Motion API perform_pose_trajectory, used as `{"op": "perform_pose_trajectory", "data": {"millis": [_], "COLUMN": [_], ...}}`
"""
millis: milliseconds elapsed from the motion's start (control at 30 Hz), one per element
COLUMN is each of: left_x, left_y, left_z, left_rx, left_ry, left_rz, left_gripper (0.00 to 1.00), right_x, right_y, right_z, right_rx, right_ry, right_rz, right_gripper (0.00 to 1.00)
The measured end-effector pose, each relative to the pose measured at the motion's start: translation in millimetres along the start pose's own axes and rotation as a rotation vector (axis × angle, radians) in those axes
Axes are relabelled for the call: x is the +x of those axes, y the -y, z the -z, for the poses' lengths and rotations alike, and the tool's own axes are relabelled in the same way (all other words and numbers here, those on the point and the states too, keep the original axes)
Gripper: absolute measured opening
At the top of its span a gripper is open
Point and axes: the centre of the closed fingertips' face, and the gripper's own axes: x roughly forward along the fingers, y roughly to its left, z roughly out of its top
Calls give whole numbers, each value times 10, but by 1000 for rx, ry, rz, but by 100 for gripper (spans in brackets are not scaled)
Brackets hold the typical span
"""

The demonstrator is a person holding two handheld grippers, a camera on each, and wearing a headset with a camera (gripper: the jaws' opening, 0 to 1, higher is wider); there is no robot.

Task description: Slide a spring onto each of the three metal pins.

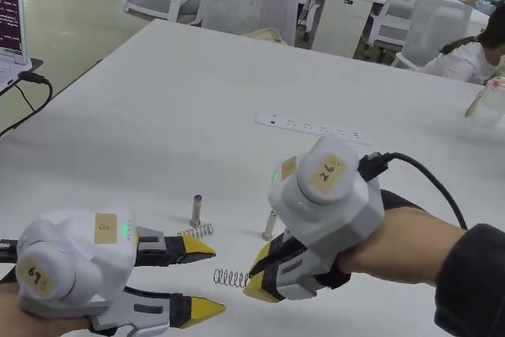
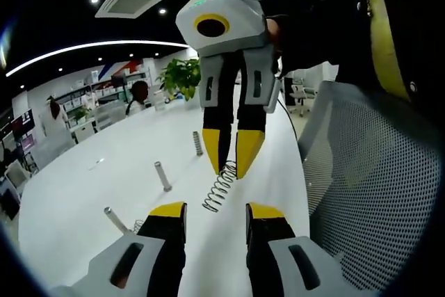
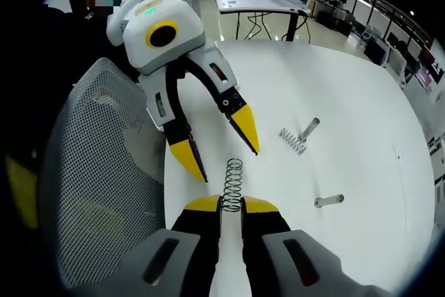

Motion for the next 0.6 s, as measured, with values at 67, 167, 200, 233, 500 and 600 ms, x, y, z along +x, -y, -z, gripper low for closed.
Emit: {"op": "perform_pose_trajectory", "data": {"millis": [67, 167, 200, 233, 500, 600], "left_x": [4, 8, 8, 11, 15, 15], "left_y": [14, 25, 32, 39, 56, 53], "left_z": [0, -2, -3, -7, -4, -8], "left_rx": [9, 16, 23, 31, 68, 79], "left_ry": [0, -1, -2, -2, -14, -14], "left_rz": [6, 10, 13, 15, 18, 15], "left_gripper": [25, 23, 22, 20, 12, 8], "right_x": [0, 4, 6, 10, 15, 13], "right_y": [-13, -35, -41, -48, -83, -89], "right_z": [0, 3, 6, 8, -12, -18], "right_rx": [-2, -6, -8, -9, -15, -17], "right_ry": [-3, -8, -10, -13, -16, -15], "right_rz": [-5, -12, -14, -18, -28, -29], "right_gripper": [8, 8, 8, 8, 8, 8]}}
